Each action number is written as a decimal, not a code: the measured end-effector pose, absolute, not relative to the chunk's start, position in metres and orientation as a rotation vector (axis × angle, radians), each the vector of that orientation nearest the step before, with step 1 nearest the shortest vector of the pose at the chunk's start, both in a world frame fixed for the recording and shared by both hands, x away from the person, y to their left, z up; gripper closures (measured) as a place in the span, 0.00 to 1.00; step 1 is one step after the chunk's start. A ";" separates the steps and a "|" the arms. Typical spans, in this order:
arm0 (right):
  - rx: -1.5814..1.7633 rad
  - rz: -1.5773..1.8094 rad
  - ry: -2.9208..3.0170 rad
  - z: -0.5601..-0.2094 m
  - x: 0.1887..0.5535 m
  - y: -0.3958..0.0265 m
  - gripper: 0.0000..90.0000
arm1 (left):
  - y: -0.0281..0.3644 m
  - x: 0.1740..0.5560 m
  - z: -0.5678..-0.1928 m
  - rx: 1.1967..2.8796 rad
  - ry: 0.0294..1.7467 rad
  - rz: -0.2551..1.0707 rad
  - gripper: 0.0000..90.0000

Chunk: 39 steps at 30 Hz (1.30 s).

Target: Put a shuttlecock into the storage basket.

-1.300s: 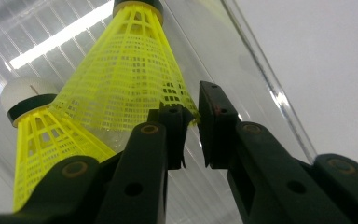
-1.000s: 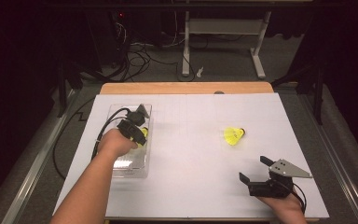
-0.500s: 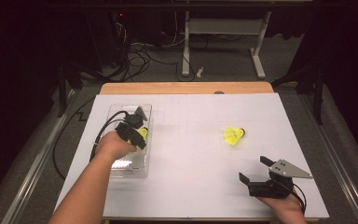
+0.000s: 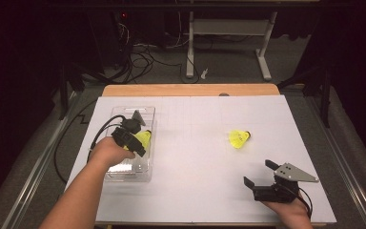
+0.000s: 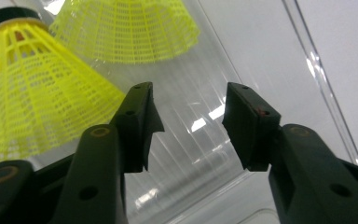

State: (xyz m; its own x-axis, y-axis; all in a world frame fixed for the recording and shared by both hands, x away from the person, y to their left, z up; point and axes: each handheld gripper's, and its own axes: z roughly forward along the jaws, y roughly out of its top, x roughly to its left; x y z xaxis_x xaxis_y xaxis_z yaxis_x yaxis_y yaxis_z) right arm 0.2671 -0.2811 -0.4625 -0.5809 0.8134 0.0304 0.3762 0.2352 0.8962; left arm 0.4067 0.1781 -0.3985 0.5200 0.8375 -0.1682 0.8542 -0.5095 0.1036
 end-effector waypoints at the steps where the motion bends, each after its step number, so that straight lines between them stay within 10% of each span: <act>1: 1.089 1.308 2.067 -0.462 0.267 -0.281 0.01 | 0.179 0.405 -0.398 2.582 1.452 -0.148 0.57; 39: 1.085 1.308 2.059 -0.460 0.266 -0.283 0.01 | 0.153 0.361 -0.353 2.677 1.242 -0.194 0.10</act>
State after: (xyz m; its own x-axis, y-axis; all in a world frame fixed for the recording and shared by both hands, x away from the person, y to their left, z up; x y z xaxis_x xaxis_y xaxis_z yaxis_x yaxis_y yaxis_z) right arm 0.2658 -0.2827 -0.4601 -0.5788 0.8151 0.0258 0.3699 0.2341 0.8991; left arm 0.3613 0.1535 -0.3533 0.6417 0.7418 -0.1949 0.7659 -0.6334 0.1109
